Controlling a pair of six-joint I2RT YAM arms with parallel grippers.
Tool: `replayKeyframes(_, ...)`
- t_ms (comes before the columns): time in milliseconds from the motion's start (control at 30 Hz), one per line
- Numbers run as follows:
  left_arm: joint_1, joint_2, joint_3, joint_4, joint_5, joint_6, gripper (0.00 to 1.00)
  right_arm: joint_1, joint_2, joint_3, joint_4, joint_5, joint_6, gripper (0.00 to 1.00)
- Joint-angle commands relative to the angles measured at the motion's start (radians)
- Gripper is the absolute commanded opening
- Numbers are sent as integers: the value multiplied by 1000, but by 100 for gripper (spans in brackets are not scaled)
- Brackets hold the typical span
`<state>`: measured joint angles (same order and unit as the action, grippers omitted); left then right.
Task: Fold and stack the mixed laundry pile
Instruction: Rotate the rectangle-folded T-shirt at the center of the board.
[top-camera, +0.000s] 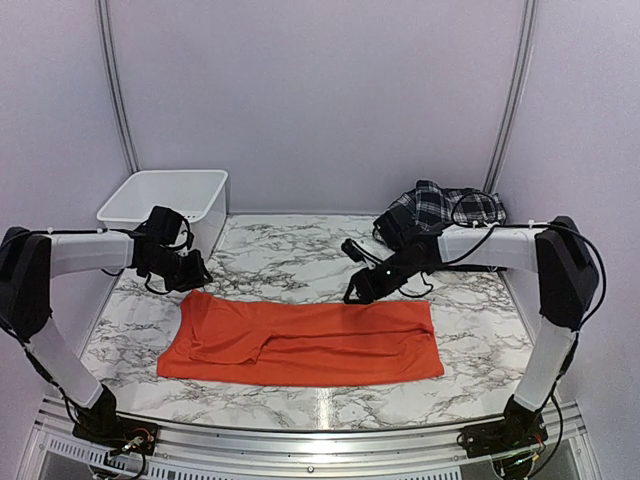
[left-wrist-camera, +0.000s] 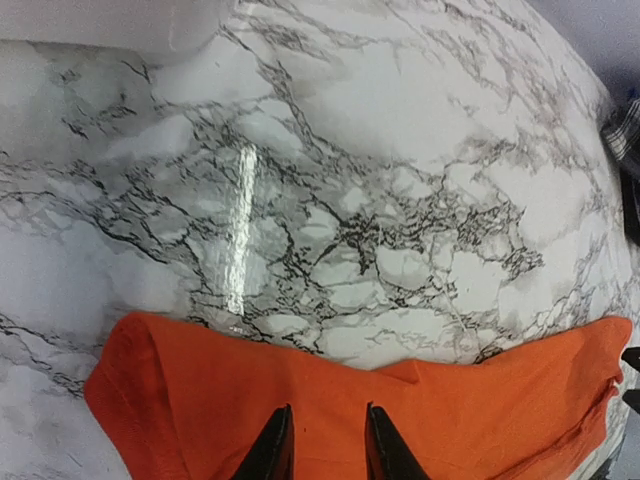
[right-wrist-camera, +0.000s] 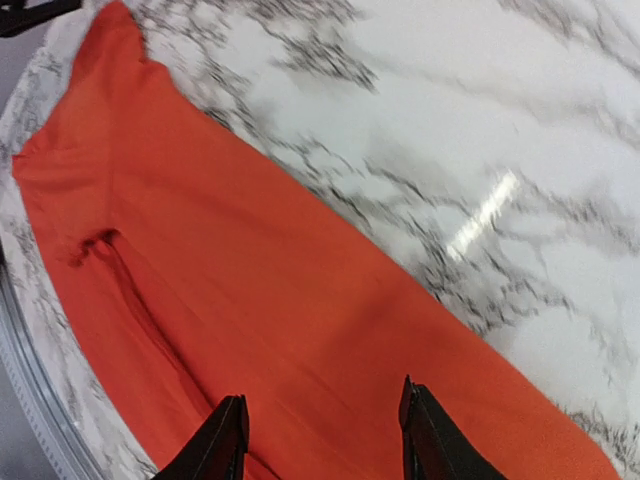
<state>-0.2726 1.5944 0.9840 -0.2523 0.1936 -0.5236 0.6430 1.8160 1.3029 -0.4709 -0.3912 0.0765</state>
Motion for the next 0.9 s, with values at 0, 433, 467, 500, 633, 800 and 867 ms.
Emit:
replayKeyframes(0, -22, 58, -44, -17, -15, 0, 25, -65, 4, -94, -26, 47, -14, 47)
replayKeyframes(433, 64, 206, 11, -103, -231, 12, 21, -157, 40, -289, -80, 65, -15, 46)
replayKeyframes(467, 54, 194, 31, -100, -206, 38, 23, -157, 28, -284, -85, 55, -10, 46)
replayKeyframes(500, 37, 173, 59, -95, -160, 72, 27, -157, 12, -275, -94, 41, -8, 46)
replayKeyframes(633, -85, 89, 130, -177, -145, 189, 34, -157, -78, -204, -86, 0, 5, 46)
replayKeyframes(800, -181, 31, 71, -240, -150, 118, 34, -157, -35, -75, -103, 20, 1, 46)
replayKeyframes(867, -209, 36, 40, -240, -151, 87, 34, -155, 6, -58, -104, 21, -4, 46)
